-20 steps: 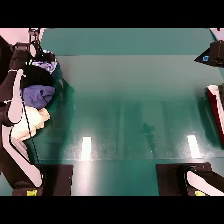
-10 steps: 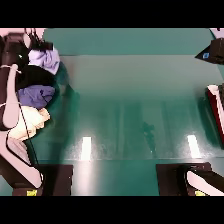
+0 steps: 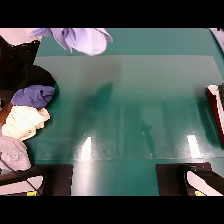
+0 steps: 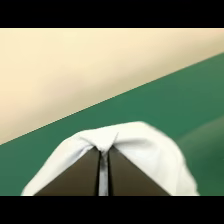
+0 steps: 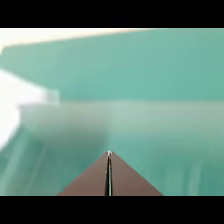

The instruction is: Fold the shirts.

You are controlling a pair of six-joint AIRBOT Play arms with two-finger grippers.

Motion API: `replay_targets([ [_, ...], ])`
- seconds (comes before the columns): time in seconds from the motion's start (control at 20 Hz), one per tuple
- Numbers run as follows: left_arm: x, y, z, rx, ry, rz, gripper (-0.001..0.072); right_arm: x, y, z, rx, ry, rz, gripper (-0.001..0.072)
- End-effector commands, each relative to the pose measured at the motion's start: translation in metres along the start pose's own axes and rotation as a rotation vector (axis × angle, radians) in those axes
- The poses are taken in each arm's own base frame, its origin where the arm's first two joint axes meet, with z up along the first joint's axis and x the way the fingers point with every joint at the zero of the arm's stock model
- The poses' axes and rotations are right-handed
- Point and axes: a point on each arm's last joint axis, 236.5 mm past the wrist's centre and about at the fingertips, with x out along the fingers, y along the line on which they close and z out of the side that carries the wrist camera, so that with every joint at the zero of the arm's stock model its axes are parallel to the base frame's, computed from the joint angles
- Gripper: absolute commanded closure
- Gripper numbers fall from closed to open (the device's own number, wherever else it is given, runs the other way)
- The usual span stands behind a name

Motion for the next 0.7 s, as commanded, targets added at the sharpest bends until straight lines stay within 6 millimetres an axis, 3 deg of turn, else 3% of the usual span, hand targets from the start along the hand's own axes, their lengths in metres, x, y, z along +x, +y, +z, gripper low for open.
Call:
replay_targets([
  [0.0,-0.046,-0.114,0.019,-0.042,-0.012,-0.403,0.0678,-0.023,0.012,0.024,-0.017,-0.111,0.012,0.0695],
  [0.1,-0.034,-0.144,-0.021,-0.085,0.103,-0.506,0.0679,-0.037,0.019,0.029,-0.028,-0.138,0.018,0.0695],
  [0.2,-0.016,-0.165,-0.075,-0.138,0.236,-0.567,0.0678,-0.049,0.024,0.032,-0.038,-0.16,0.023,0.0695],
  [0.3,0.002,-0.173,-0.126,-0.194,0.353,-0.595,0.0678,-0.059,0.03,0.035,-0.046,-0.18,0.028,0.0695],
  [0.4,0.025,-0.154,-0.171,-0.27,0.454,-0.531,0.0656,-0.068,0.034,0.037,-0.054,-0.195,0.031,0.0695],
  [0.45,0.034,-0.135,-0.185,-0.334,0.489,-0.482,0.037,-0.072,0.036,0.036,-0.057,-0.197,0.033,0.0695],
  [0.5,0.039,-0.111,-0.196,-0.426,0.518,-0.426,0.0152,-0.074,0.037,0.035,-0.059,-0.195,0.033,0.0695],
  [0.65,0.02,-0.054,-0.22,-0.539,0.601,-0.334,0.0149,-0.075,0.037,0.031,-0.062,-0.18,0.032,0.0695],
])
